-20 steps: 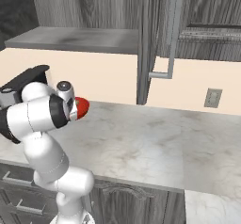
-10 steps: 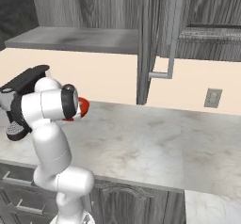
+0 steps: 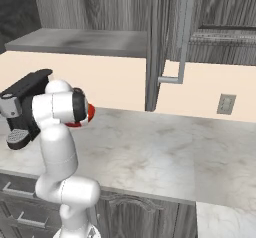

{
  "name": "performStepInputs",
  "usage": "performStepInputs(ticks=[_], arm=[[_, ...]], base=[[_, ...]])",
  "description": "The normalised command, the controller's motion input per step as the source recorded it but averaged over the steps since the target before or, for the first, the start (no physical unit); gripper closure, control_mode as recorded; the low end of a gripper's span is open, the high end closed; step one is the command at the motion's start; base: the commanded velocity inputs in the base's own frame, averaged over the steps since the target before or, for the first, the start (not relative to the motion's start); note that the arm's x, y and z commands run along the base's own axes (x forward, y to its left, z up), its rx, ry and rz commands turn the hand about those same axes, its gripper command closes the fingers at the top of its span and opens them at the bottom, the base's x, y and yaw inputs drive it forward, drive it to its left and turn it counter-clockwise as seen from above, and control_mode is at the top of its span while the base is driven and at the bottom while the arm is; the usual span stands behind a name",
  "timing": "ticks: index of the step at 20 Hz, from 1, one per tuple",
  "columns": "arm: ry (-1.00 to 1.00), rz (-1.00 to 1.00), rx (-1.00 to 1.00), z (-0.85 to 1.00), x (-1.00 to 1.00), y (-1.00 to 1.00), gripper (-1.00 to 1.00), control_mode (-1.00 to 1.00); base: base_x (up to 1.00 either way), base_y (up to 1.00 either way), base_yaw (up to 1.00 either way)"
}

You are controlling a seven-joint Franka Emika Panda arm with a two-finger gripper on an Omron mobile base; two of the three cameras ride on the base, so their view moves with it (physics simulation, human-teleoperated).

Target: Pick up the bowls on the counter and stack them on top of one another in the open cabinet. Place the smaller bowl on top of the larger bowl.

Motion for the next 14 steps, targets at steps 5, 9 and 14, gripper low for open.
performStepInputs(ticks=[5, 9, 14], arm=[[0.0, 0.0, 0.0, -0.04, 0.0, 0.09, -1.0, -1.0], [0.0, 0.0, 0.0, 0.03, -0.22, -0.01, -1.0, -1.0], [0.0, 0.0, 0.06, 0.11, -0.63, -0.2, -1.0, -1.0]], base=[[0.0, 0.0, 0.0], [0.0, 0.0, 0.0], [0.0, 0.0, 0.0]])
